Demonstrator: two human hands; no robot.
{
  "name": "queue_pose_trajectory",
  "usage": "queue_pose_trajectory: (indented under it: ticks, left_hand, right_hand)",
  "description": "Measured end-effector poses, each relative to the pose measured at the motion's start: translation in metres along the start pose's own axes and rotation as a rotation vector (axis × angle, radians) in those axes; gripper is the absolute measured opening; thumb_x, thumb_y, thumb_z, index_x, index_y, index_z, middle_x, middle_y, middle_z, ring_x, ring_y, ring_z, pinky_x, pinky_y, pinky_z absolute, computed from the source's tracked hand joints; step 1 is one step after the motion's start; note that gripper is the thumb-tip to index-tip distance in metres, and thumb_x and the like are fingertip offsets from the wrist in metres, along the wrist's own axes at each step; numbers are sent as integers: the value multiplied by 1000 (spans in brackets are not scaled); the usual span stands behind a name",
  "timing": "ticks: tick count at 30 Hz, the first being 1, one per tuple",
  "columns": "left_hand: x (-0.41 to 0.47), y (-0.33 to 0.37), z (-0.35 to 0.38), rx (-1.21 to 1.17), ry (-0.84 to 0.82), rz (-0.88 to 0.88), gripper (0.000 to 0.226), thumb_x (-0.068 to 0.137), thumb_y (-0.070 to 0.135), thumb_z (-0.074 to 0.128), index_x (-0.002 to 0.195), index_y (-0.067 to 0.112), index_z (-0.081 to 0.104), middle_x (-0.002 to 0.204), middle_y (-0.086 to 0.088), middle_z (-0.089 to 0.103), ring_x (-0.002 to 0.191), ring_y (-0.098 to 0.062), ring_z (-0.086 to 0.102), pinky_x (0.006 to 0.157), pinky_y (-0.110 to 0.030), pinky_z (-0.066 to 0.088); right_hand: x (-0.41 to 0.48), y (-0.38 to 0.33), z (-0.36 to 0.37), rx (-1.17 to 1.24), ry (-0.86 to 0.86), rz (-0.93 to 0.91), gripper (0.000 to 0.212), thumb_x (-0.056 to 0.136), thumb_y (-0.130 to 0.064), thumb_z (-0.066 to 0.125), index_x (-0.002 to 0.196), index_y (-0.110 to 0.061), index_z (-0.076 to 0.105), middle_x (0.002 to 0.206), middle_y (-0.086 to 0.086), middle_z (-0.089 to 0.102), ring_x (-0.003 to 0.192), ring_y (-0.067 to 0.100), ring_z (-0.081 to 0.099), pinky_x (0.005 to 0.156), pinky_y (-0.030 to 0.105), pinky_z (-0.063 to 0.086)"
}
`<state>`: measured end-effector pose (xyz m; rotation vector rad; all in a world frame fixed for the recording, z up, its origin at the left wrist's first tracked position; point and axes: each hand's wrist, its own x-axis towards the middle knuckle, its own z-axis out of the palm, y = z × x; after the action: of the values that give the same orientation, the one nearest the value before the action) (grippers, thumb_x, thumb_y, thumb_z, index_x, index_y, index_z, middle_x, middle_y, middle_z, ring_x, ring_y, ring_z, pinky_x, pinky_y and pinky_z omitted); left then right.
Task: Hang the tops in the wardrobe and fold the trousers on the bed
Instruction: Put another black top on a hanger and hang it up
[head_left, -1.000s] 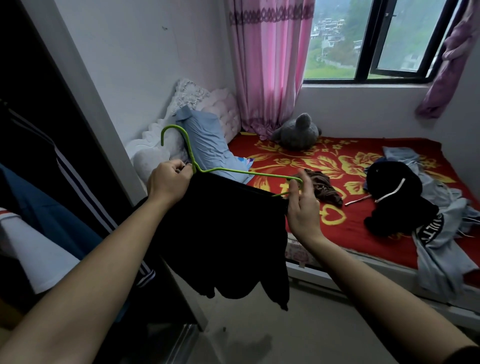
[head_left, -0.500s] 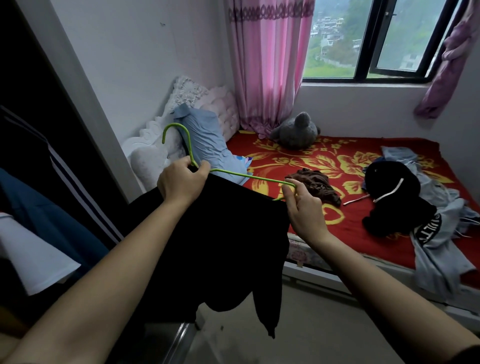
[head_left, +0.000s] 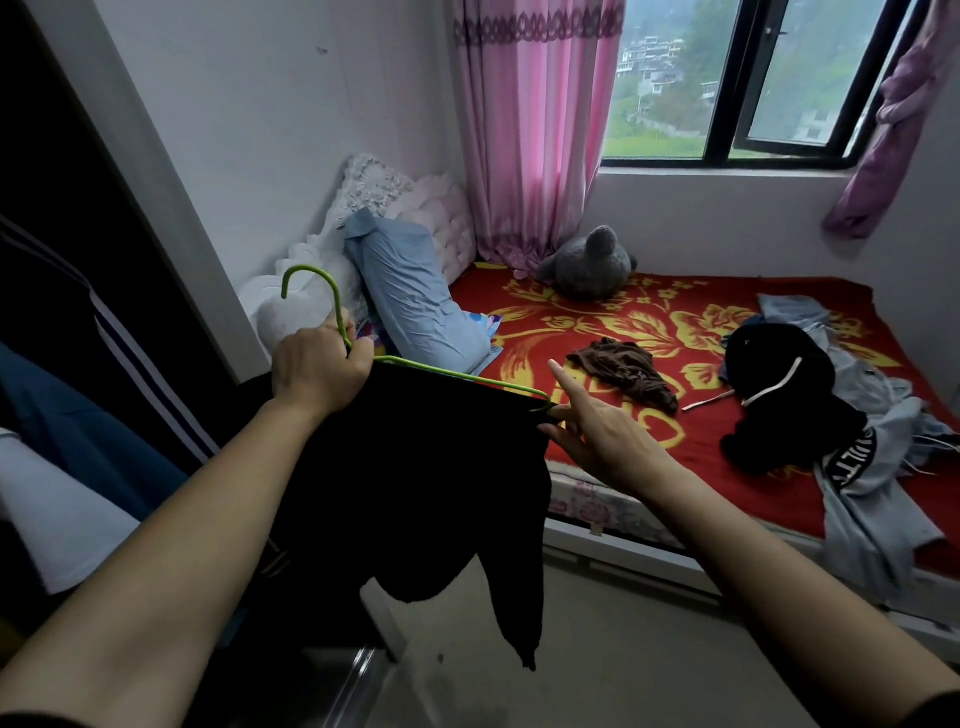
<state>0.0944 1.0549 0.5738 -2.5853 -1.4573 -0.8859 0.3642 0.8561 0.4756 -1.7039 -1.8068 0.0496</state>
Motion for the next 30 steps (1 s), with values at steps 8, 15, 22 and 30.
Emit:
queue_pose_trajectory:
  ticks: [8, 15, 22, 30]
  left_hand:
    - [-5, 1, 7, 157, -60, 202, 47, 85, 49, 32, 104, 10, 50, 84, -22, 67, 78, -40, 65, 64, -37, 40]
    - [-8, 30, 11, -70, -117, 131, 47, 98, 60, 34, 86, 20, 57, 74, -9, 65, 82, -34, 64, 68, -36, 40]
    - [-21, 54, 22, -511, -280, 13, 44, 70, 71, 71, 65, 28, 66, 62, 10, 67, 63, -4, 61, 62, -31, 49]
    - [-25, 47, 21, -1002, -570, -100, 17, 77, 13, 82, 94, 16, 78, 92, -4, 77, 90, -15, 71, 84, -25, 54]
  right_hand:
    - [8, 12, 0, -100, 163, -191, 31, 98, -31, 61, 129, -25, 60, 94, 2, 72, 80, 20, 68, 64, 41, 57]
    - [37, -24, -14, -106, 356, -170, 20, 92, -12, 67, 112, -14, 71, 96, 1, 71, 85, 22, 64, 72, 35, 54]
    - [50, -57, -22, -122, 87, -90, 32, 97, -40, 57, 124, -25, 66, 107, -2, 58, 95, 14, 58, 76, 28, 48]
    - [41, -43, -37, -141, -49, -5, 29, 101, -38, 54, 118, -21, 71, 109, 2, 64, 94, 25, 66, 80, 37, 51]
